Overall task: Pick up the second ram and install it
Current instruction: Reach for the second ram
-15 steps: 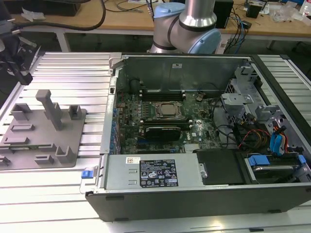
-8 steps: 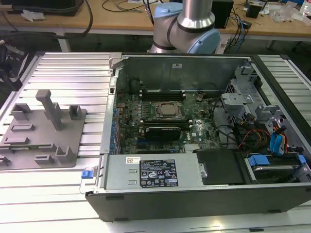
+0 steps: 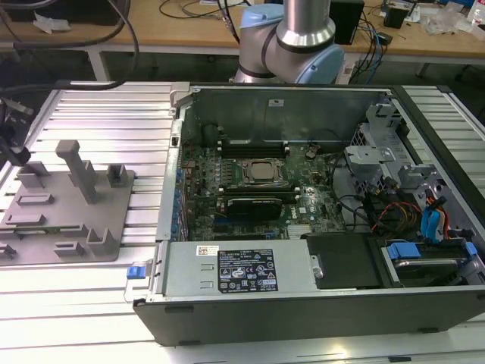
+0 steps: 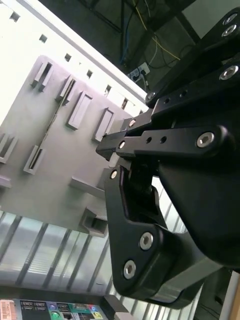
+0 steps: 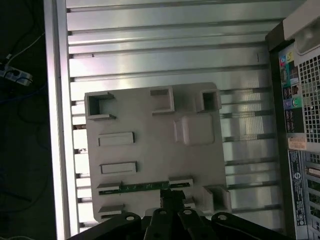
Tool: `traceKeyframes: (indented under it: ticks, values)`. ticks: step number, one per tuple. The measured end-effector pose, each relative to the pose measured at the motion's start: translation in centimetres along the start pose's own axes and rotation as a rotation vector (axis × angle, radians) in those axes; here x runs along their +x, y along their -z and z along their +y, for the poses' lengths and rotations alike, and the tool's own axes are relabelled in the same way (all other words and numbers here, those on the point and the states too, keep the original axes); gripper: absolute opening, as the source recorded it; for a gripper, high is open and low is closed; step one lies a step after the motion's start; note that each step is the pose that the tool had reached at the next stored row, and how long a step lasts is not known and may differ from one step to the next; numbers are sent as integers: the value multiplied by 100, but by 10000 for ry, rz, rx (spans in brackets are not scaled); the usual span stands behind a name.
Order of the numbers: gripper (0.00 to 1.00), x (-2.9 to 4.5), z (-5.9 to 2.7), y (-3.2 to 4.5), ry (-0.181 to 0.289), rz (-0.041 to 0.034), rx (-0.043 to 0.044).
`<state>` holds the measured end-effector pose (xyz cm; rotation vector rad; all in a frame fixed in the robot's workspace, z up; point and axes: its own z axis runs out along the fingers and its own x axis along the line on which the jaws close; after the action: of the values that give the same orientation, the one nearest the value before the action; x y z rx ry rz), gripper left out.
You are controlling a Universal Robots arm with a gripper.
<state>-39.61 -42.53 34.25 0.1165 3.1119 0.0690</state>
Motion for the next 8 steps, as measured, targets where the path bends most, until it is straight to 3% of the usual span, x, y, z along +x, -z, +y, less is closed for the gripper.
traceKeyframes:
  ticks: [3, 8]
  values:
    - [8, 50, -21, -119, -2, 34, 4]
    - [8, 119, -35, -244, -2, 87, 11]
